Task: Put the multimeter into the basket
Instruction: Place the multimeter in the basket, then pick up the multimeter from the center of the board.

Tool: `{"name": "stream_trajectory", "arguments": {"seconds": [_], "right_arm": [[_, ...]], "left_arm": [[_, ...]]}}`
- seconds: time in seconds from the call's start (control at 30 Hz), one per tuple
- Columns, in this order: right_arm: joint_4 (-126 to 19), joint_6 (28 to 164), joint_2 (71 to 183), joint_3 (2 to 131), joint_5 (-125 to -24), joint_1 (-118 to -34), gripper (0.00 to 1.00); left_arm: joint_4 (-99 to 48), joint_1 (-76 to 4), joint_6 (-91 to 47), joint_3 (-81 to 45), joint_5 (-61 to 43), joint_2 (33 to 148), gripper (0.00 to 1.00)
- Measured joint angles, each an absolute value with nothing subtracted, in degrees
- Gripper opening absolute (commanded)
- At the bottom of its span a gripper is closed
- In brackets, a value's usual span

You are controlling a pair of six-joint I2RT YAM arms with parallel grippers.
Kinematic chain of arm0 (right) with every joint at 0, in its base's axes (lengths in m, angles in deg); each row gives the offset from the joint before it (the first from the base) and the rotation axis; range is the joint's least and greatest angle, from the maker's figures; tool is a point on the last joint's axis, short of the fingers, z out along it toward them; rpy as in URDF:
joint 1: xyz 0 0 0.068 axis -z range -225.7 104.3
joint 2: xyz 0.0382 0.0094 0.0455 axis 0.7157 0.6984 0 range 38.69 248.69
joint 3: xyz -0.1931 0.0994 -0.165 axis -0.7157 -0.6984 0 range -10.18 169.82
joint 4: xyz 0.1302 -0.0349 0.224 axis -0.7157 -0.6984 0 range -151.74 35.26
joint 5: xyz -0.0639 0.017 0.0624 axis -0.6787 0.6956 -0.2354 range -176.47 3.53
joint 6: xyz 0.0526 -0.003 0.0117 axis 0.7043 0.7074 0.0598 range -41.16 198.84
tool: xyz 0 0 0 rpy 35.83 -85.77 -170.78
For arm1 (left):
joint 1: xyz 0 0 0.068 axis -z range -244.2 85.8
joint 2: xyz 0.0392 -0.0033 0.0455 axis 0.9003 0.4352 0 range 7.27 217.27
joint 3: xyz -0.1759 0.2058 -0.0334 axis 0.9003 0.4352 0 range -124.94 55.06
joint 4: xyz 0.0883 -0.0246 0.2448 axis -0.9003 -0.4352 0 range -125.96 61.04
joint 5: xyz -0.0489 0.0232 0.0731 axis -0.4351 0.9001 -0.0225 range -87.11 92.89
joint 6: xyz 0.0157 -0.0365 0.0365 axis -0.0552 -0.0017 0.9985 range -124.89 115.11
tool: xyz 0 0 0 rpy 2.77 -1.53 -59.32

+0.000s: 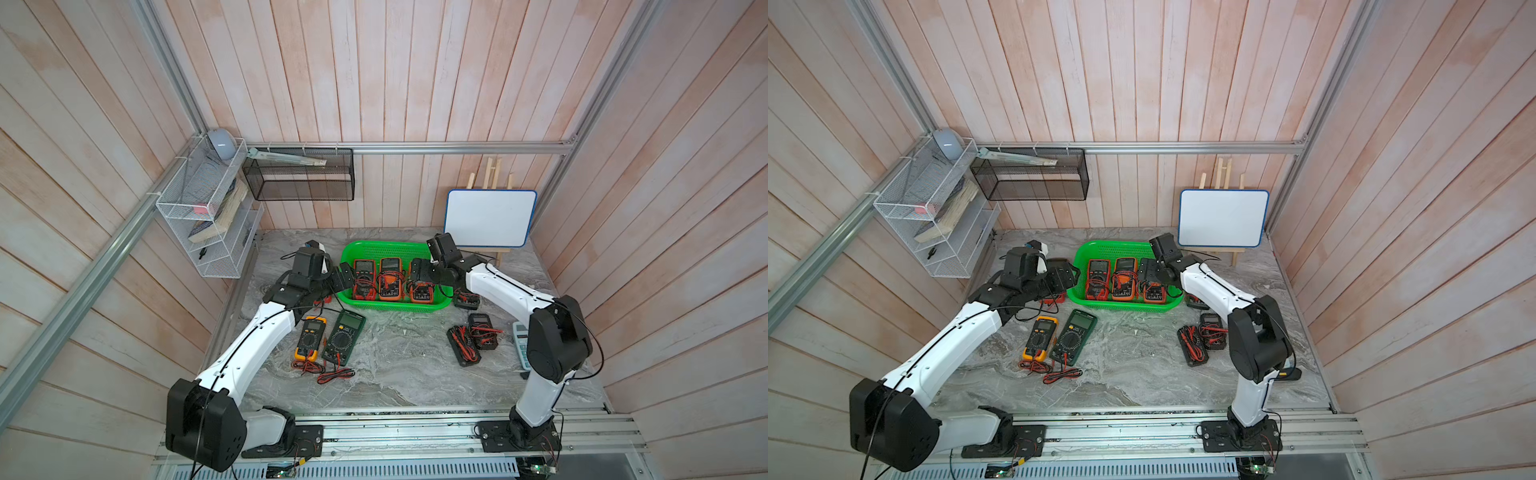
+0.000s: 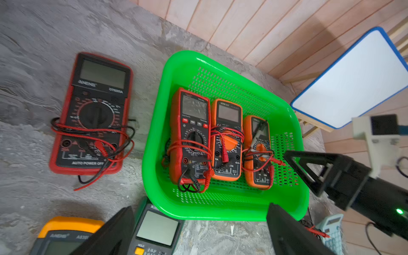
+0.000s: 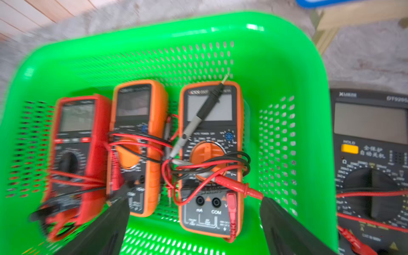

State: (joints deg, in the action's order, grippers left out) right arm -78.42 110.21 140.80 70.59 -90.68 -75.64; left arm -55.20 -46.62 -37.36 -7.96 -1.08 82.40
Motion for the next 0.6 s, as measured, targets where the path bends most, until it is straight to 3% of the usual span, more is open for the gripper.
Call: {"name": "stream_trajectory", "arguments": {"seconds": [0.27,0.6], "right_arm": [[-73.8,109.6,131.9,65.0,-85.9,-75.5,0.98],[-65.0,110.7,123.3,56.2,-78.8,-76.3,0.98]], "left_arm": [[-56.0,-51.7,-35.4,-9.0,4.8,83.1,1.0],[-56.6,-59.9,-31.0,-13.0,4.4,91.4,1.0]]}}
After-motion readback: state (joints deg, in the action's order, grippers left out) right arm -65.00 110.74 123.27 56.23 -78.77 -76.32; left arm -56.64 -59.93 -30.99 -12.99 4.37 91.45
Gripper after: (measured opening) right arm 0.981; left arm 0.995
